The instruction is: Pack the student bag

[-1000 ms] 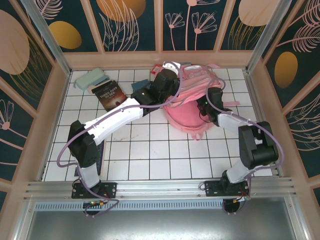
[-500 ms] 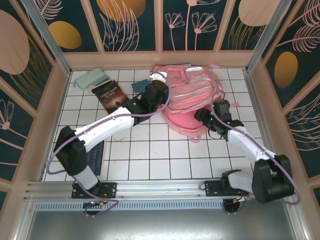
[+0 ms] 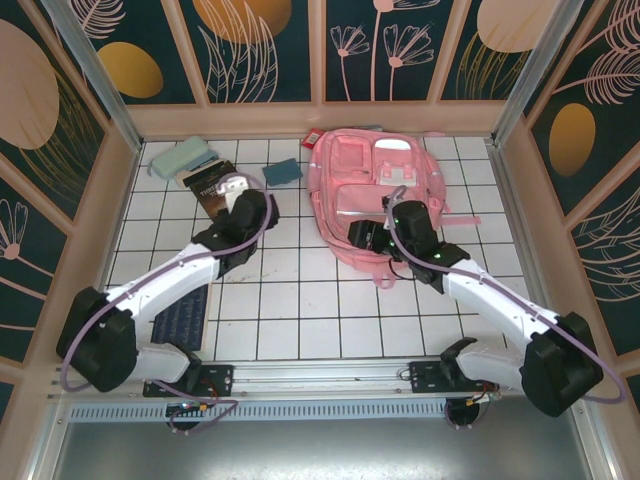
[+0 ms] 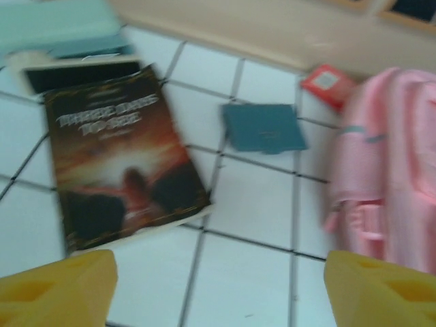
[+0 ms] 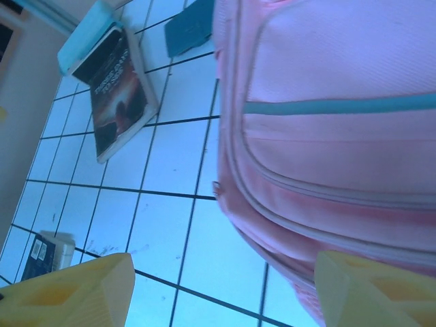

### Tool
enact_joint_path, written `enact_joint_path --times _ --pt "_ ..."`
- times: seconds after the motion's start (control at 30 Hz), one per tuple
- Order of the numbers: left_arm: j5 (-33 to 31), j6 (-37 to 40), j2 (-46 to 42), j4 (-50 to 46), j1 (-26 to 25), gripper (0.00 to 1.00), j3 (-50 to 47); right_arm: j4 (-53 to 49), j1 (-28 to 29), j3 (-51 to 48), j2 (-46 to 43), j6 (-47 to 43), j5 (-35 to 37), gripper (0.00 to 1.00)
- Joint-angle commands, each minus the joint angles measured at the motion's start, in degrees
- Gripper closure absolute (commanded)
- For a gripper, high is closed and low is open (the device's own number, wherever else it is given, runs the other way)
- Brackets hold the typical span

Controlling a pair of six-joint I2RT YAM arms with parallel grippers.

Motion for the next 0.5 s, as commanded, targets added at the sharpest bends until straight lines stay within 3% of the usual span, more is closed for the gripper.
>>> enact_joint_path --times 0.0,0.1,0.27,0.47 --pt "-2.2 -8.1 -5.3 -4.4 4.2 0.09 -5.5 4.8 2.4 2.5 2.4 -1.9 1.2 0.29" --pt "-0.4 -12.0 -8.9 -6.9 11.2 0.01 -10.6 6.7 4.4 3.1 4.8 -2.0 0.4 0.28" --pt "7.8 -16.0 -13.8 -6.1 25.8 0.02 -19.6 9.0 6.5 3.6 7.9 -1.7 -0.3 0.28" --pt "9.8 -18.0 -13.4 -7.7 35.7 0.02 -22.4 9.6 7.7 4.0 9.1 -1.8 -0.6 0.28"
